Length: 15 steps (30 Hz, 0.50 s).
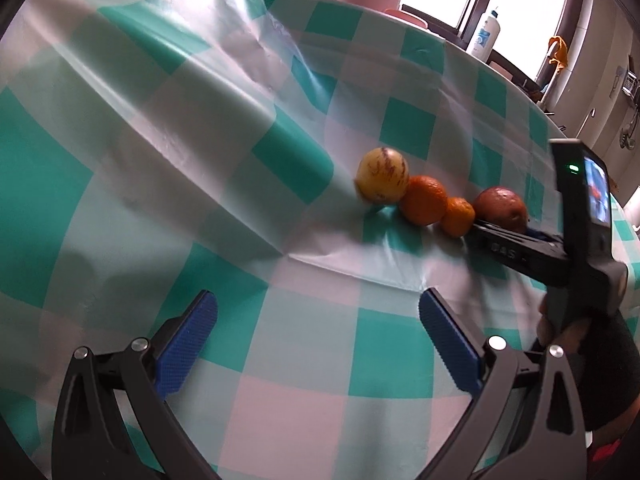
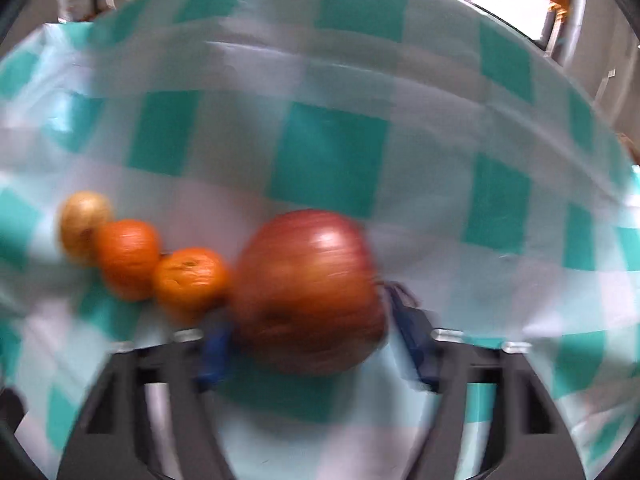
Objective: Organize fruits
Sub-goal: 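Grasp the large red apple with the right tool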
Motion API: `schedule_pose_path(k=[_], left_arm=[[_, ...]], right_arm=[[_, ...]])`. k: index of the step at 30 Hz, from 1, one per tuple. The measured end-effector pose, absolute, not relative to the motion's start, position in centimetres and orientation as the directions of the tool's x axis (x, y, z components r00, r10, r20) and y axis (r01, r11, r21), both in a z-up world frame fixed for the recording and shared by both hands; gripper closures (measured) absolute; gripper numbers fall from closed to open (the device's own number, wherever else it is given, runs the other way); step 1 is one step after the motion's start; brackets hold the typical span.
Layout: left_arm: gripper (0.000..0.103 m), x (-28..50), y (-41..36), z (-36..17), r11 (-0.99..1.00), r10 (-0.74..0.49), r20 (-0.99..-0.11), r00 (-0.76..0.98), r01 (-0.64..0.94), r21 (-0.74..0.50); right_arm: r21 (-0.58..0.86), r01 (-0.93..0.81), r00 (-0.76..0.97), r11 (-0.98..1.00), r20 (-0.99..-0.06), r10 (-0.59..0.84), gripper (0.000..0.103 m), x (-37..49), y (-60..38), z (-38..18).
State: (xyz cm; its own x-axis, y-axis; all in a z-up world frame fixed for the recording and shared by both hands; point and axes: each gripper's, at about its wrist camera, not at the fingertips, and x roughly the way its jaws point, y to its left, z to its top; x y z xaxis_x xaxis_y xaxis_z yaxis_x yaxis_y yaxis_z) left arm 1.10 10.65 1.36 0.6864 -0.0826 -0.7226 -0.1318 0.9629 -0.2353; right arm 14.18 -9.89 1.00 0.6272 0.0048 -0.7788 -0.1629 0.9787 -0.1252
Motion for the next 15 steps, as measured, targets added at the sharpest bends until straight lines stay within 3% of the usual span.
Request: schedule_pose_path(k=[2, 6, 15], left_arm=[[0.002, 1.1, 10.8, 1.2, 0.96, -0.084, -0.724, 0.684, -0.138, -0.243], [0.002, 1.3, 10.9, 1.0, 0.956, -0.094, -0.731, 0.676, -0.145, -0.257], [0.002, 1.3, 10.3, 1.0, 0.962, -0.097, -0.722, 0.685, -0.123, -0.246]], right_arm=[[-0.109, -0.156, 0.628, 0.982, -0.778, 0.013, 0.044, 13.0, -10.3, 1.1], [0.145, -0.124, 0.61, 0.982, -0.769, 0.191, 0.044, 9.2, -13.5, 1.2], [0.472, -0.08, 0.656, 0.878, -0.638, 0.403, 0.043, 2.8, -20.4, 1.2]])
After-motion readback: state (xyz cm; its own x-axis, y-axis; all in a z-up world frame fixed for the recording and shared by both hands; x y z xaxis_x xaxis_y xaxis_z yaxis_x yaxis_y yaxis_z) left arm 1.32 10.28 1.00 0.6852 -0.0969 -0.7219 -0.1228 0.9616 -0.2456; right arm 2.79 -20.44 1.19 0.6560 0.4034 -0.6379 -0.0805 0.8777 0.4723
